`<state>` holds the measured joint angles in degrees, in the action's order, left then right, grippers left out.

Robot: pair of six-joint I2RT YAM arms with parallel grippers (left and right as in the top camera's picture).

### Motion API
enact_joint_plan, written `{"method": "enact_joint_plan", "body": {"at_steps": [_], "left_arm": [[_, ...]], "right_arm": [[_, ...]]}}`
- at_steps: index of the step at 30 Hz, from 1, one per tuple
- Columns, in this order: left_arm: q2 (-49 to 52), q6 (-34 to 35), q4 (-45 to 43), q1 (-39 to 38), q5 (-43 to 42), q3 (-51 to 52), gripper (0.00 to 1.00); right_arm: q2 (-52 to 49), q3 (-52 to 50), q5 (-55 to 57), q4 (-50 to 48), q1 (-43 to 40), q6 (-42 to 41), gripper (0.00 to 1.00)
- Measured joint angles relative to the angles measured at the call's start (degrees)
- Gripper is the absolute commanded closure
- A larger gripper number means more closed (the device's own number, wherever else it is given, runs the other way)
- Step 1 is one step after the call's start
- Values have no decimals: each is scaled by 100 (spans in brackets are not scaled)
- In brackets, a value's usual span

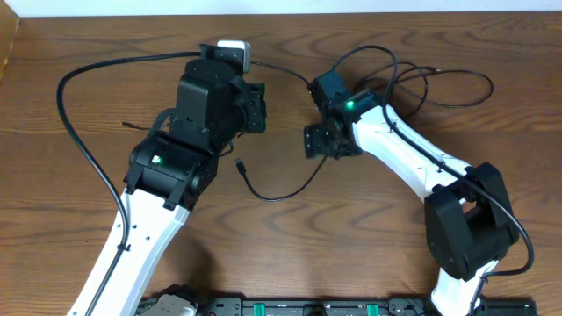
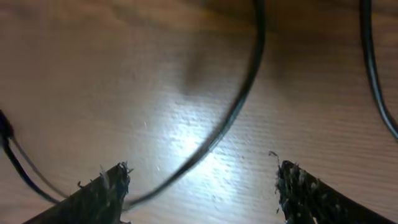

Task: Untangle cables

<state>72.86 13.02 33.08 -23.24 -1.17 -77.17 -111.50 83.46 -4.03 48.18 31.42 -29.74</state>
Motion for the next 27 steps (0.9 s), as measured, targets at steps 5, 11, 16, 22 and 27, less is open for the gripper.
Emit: {"method": "enact_joint_plan", "body": {"at_steps": [5, 11, 16, 22, 27], "left_arm": [[-271, 55, 96, -2, -2, 0, 64], [-382, 74, 103, -4, -2, 0, 64], [-382, 181, 103, -4, -2, 0, 64], [-382, 186, 105, -4, -2, 0, 64], [-382, 203, 98, -4, -2, 0, 64]], "right_arm": [[0, -247, 420, -798, 4, -970, 32], [0, -343, 855, -879, 22, -1377, 32], [0, -800, 984, -1233, 83, -1547, 48], [0, -1054, 1008, -1572, 105, -1637, 50], [0, -1283, 1008, -1668, 107, -1652, 63]]}}
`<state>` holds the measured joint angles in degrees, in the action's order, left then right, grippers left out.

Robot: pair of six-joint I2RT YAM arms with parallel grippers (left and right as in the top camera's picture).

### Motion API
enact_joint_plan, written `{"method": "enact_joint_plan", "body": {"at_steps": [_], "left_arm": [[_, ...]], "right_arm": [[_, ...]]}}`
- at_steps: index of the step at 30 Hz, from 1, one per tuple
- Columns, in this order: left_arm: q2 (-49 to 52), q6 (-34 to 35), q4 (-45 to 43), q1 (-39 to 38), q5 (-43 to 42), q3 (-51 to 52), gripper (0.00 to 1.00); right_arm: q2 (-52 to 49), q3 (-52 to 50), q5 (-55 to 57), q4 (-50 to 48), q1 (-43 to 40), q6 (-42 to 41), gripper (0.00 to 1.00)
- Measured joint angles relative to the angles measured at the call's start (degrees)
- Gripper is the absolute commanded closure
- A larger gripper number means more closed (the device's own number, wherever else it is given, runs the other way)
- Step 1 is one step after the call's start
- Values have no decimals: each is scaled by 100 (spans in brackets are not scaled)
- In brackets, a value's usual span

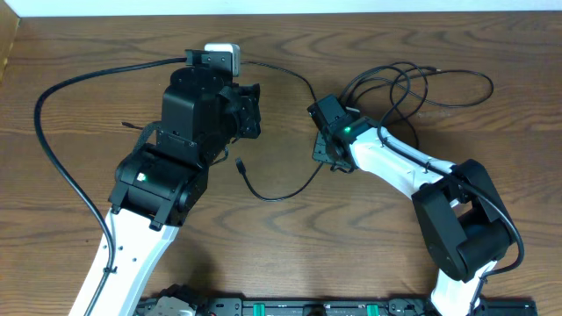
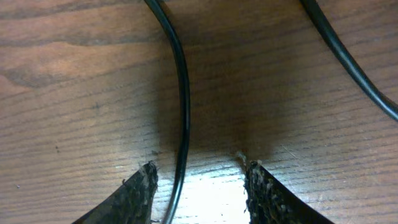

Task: Untangle cables

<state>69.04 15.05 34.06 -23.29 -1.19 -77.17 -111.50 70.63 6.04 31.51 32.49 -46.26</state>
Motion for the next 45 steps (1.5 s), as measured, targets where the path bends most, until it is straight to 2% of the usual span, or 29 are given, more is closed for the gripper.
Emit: {"method": "enact_joint_plan", "body": {"at_steps": [6, 7, 10, 11, 12, 13, 26, 32, 38, 45], "left_arm": [[-15, 0, 2, 0, 0, 0, 64], [-33, 0, 2, 0, 0, 0, 64], [-197, 0, -2, 0, 0, 0, 64], [-271, 0, 0, 0, 0, 0, 64], [-337, 0, 0, 0, 0, 0, 64], [-378, 0, 0, 0, 0, 0, 64], [-391, 0, 15, 0, 0, 0, 64], [-247, 0, 42, 0, 0, 0, 64], [-243, 0, 42, 0, 0, 0, 63], [-177, 0, 37, 0, 20, -2, 63]], "right_arm": [[-2, 0, 0, -175, 173, -2, 59], [-37, 2, -2, -205, 201, -2, 69], [-164, 2, -22, -323, 221, -13, 76], [-175, 2, -20, -365, 221, 0, 89], [-177, 2, -26, -391, 221, 2, 96], [-184, 2, -28, -396, 221, -7, 99], [-240, 177, -413, -1187, 221, 227, 99], [-251, 1572, -511, -1139, 208, 975, 99], [-74, 3436, -391, -448, -28, 1797, 99], [7, 5099, -210, 2, -186, 2339, 99]]}}
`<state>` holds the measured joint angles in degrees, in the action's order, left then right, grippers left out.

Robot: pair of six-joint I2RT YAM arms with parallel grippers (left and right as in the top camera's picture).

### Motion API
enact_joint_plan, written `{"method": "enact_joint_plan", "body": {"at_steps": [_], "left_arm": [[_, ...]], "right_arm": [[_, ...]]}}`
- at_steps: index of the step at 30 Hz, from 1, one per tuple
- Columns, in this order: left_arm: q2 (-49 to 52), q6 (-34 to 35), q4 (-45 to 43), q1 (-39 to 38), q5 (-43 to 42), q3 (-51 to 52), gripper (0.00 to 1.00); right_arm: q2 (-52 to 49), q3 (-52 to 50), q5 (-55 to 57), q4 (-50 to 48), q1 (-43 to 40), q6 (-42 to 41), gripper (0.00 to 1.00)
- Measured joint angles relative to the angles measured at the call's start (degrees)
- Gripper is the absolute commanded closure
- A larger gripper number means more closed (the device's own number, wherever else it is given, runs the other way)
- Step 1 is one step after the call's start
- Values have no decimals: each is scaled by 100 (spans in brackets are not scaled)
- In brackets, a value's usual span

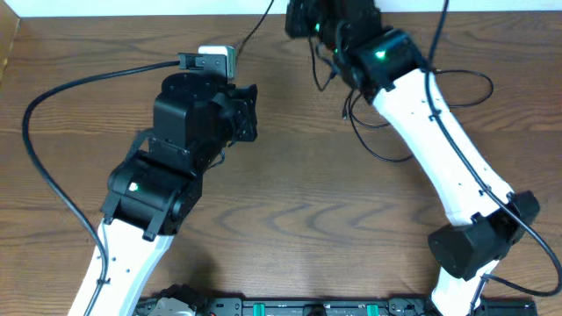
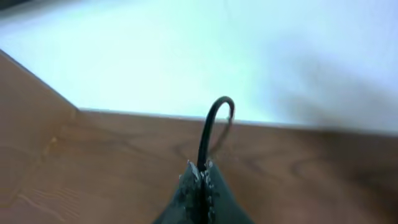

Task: Untangle cables

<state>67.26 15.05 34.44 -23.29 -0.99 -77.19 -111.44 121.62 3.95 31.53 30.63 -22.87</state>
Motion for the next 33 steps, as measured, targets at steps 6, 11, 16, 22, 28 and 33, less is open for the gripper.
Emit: {"method": "enact_joint_plan", "body": {"at_steps": [6, 11, 16, 22, 28, 33], "left_arm": [[872, 0, -59, 0, -90, -4, 63], [1064, 13, -348, -2, -483, -4, 59], [1064, 11, -55, 0, -693, -4, 59], [1064, 0, 7, -96, -973, -4, 59], [1064, -28, 9, -608, -1071, -4, 59], [1064, -31, 70, -789, -1073, -4, 58]], "right_arm": [[46, 1012, 994, 553, -4, 684, 99], [57, 1519, 2081, 560, -116, 1185, 99], [61, 1622, 2542, 507, -793, 1523, 99], [61, 1622, 3324, 586, -2061, 2151, 99], [61, 1622, 3777, 636, -3167, 2559, 99], [61, 1622, 4017, 688, -4166, 2688, 99]]}}
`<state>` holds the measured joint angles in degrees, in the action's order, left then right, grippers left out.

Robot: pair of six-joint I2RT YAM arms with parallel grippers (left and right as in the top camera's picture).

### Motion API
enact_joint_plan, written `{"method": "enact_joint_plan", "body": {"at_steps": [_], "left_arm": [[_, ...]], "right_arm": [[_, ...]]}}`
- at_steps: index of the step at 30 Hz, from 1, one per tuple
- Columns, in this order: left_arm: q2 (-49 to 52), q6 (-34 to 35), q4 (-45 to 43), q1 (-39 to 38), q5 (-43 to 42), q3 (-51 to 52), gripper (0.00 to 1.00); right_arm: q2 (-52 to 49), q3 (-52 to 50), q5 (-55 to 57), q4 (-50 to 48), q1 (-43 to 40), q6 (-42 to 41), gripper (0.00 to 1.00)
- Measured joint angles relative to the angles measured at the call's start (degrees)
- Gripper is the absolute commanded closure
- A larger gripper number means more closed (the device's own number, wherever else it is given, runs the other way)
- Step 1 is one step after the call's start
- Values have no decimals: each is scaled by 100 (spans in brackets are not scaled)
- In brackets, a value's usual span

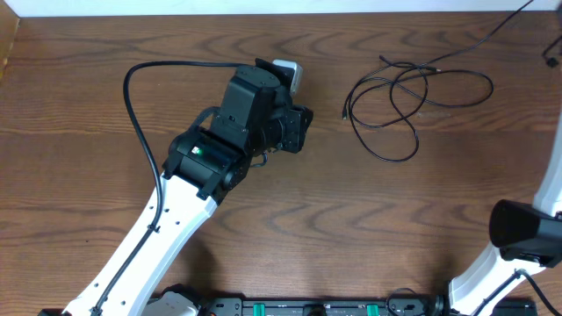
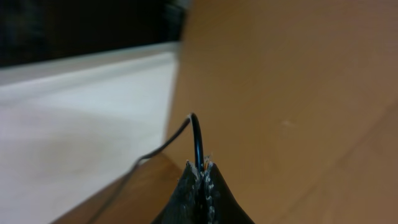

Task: Untangle cables

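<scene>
A white adapter (image 1: pixel 287 75) sits at the far middle of the table, and its thick black cable (image 1: pixel 133 98) loops out to the left. My left gripper (image 1: pixel 276 72) is at the adapter and seems shut on it; the wrist hides the fingers. A thin black cable (image 1: pixel 399 95) lies in loose crossed loops at the right. Another thin strand (image 1: pixel 502 21) runs up to the far right corner. In the right wrist view my right gripper (image 2: pixel 200 168) is shut on a thin black cable (image 2: pixel 196 134), held high off the table.
The left arm's white link (image 1: pixel 154 237) crosses the front left of the table. The right arm's base joint (image 1: pixel 525 233) and white link (image 1: pixel 553 158) stand at the right edge. A pale strip borders the table's far edge (image 1: pixel 263 7).
My right gripper has left the far middle and gone off past the right edge, still shut on the thin cable. The left gripper has moved right with the adapter. The looped cable now lies uncovered.
My right gripper hung open over a thin cable at the table's middle, then stood low with that cable between its fingers. Later it was shut on it, raised at the far edge; now it is off to the right. The left gripper kept the adapter throughout.
</scene>
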<state>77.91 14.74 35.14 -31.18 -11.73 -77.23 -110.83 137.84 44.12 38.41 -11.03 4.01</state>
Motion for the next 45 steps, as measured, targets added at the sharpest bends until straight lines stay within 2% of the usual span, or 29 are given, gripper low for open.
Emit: {"method": "enact_joint_plan", "body": {"at_steps": [7, 13, 25, 26, 27, 28, 29, 30, 34, 40, 45], "left_arm": [[0, 0, 48, -7, 0, 0, 58], [0, 31, -127, -7, -2, 0, 58], [0, 50, -177, -125, 0, 0, 58], [0, 50, -177, -125, 0, 0, 58], [0, 50, -175, -125, 0, 0, 58], [0, 57, -177, -127, 0, 0, 58], [0, 92, -175, -125, 0, 0, 58], [0, 114, -177, -125, -7, 0, 58], [0, 179, -175, -125, -46, 0, 58], [0, 179, -190, -125, -46, 0, 58], [-129, 162, -192, -125, -46, 0, 57]], "right_arm": [[0, 2, 24, 299, -1091, -118, 99], [0, 2, -909, 505, -1891, -400, 99], [-293, -234, -1307, 964, -2747, -688, 98], [-293, -400, -1309, 1012, -2951, -750, 66], [-299, -540, -1309, 1049, -3064, -774, 37], [-304, -634, -1316, 1038, -3112, -813, 20], [-304, -730, -1351, 1051, -3139, -815, 12], [-310, -793, -1478, 1064, -3128, -817, 1], [-313, -809, -2085, 1054, -2776, -841, 1], [-310, -820, -3412, 1679, -1222, -850, 1], [-315, -1071, -3773, 2100, -131, -520, 1]]}}
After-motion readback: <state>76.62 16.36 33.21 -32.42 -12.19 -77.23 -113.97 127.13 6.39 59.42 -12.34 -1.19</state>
